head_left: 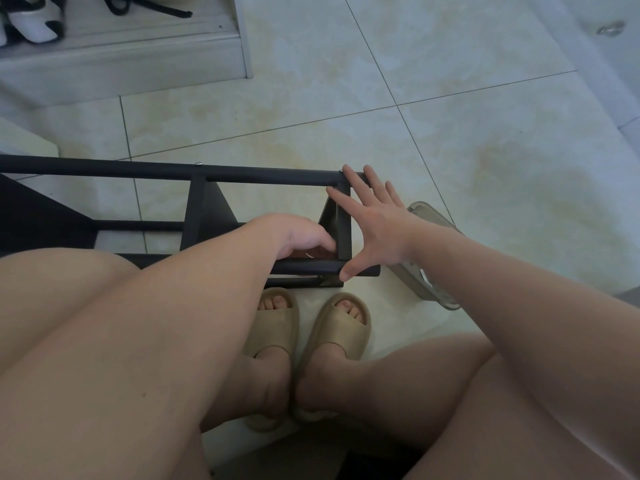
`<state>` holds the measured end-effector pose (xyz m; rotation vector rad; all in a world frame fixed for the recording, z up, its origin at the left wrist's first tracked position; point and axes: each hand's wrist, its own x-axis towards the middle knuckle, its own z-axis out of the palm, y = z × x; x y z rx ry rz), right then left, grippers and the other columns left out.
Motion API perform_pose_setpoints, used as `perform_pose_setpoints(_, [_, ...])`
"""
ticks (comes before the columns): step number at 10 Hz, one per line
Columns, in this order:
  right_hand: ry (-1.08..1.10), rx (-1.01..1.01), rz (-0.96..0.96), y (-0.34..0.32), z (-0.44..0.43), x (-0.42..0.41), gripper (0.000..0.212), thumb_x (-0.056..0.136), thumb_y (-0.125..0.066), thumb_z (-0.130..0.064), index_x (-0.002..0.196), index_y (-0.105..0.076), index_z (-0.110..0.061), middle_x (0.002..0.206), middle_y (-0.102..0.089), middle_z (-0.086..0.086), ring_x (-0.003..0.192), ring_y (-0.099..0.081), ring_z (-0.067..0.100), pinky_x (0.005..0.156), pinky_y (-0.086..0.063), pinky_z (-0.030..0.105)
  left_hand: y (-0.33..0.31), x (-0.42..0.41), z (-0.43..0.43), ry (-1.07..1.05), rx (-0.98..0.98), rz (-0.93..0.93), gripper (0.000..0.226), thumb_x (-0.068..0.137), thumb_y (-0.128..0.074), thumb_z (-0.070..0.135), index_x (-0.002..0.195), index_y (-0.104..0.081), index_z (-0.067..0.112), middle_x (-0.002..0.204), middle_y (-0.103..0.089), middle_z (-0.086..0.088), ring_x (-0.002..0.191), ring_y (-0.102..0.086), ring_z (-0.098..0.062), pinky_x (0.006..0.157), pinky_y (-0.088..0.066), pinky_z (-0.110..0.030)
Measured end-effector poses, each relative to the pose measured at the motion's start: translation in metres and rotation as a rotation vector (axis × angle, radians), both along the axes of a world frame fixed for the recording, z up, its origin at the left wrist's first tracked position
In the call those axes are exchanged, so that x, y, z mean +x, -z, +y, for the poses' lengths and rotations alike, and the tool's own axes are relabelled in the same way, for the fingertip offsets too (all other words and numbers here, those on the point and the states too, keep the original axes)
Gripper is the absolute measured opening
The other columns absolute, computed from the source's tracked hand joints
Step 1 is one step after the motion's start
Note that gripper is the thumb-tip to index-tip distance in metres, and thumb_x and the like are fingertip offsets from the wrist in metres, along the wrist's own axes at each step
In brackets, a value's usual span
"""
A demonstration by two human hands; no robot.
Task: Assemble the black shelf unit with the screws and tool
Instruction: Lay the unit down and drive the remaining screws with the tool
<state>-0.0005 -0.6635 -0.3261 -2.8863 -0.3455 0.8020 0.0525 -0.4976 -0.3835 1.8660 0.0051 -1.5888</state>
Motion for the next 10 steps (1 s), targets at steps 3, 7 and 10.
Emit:
perform_pose_setpoints(3, [-0.001, -0.001, 0.001, 0.0015, -0.0003, 0.0002, 0.151, 0.054, -0.078, -0.081, 0.161, 0.012, -0.026, 0.164, 0.032, 0.002, 0.149, 0.033, 0.032, 0.122, 0.01, 0.056, -0.002, 0.0007, 0.0007, 0.0, 0.015, 0.019, 0.018, 0.079, -0.071, 0.023, 0.09, -0.079, 0.012, 0.106, -0.076, -0.013, 0.103, -0.068, -0.033, 0.106, -0.047, -0.049])
perform_pose_setpoints(7, [0.001, 0.004, 0.001, 0.0025, -0.0008, 0.0001, 0.15, 0.054, -0.078, -0.082, 0.161, 0.012, -0.026, 0.163, 0.033, 0.0, 0.148, 0.034, 0.031, 0.122, 0.01, 0.056, 0.0004, 0.001, -0.0004, 0.03, 0.006, -0.001, 0.027, 0.086, -0.068, 0.022, 0.11, -0.076, 0.01, 0.11, -0.075, -0.011, 0.113, -0.066, -0.033, 0.108, -0.045, -0.048])
perform_pose_setpoints(10, [0.0, 0.002, 0.003, 0.0029, -0.0009, 0.0002, 0.151, 0.053, -0.077, -0.082, 0.161, 0.012, -0.026, 0.163, 0.033, 0.0, 0.148, 0.034, 0.031, 0.122, 0.01, 0.056, 0.0028, 0.0008, -0.0013, 0.024, 0.018, -0.055, 0.029, 0.083, -0.071, 0.026, 0.107, -0.075, 0.01, 0.107, -0.075, -0.011, 0.11, -0.066, -0.033, 0.108, -0.046, -0.05])
